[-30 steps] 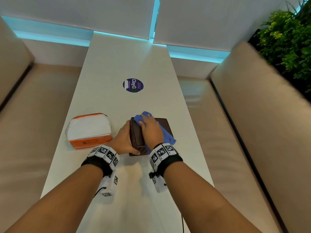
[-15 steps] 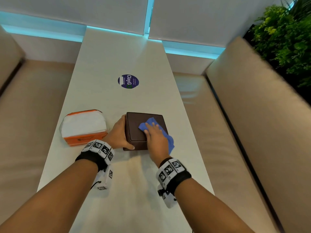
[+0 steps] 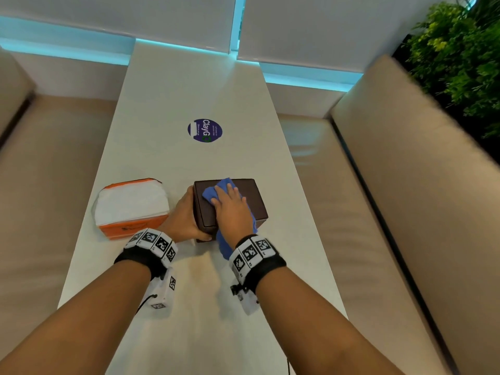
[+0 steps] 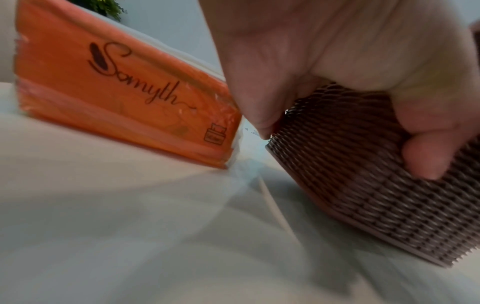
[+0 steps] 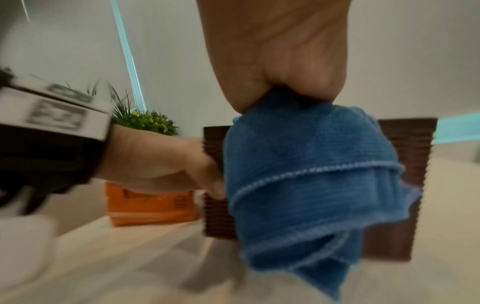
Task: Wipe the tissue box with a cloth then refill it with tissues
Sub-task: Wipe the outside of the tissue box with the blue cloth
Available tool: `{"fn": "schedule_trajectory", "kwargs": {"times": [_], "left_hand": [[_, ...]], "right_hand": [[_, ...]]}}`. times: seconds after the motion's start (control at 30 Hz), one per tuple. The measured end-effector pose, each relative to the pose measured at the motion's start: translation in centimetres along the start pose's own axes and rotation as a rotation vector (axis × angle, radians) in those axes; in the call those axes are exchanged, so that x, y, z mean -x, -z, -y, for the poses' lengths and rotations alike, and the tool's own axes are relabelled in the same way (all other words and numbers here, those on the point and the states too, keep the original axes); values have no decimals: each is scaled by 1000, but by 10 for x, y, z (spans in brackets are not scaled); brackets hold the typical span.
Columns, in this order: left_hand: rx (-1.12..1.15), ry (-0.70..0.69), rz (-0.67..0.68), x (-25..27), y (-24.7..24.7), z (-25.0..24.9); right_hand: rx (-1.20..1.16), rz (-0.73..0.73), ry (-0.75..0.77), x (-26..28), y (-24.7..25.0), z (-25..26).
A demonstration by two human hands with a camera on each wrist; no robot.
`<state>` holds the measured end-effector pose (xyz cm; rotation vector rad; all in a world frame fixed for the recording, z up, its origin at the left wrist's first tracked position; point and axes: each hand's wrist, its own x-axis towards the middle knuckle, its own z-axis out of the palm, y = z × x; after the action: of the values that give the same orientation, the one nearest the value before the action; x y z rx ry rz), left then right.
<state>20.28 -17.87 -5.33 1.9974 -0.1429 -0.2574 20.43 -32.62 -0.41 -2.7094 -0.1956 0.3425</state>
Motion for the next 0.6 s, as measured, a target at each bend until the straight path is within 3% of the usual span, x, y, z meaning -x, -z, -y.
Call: {"fn": "schedule_trajectory", "kwargs": {"times": [0.17, 0.3, 0.4, 0.6], "left_hand": [[-61, 11, 8, -9, 0, -3], [-102, 44, 38, -14, -4, 1], [-141, 20, 97, -13, -6, 7], [119, -97, 111, -13, 7, 18]], "right_hand": [[-19, -23, -141, -17, 11, -4], [57, 15, 57, -10, -2, 31], [59, 4, 121, -16, -12, 39], [80, -109, -103, -45, 13, -25]]}}
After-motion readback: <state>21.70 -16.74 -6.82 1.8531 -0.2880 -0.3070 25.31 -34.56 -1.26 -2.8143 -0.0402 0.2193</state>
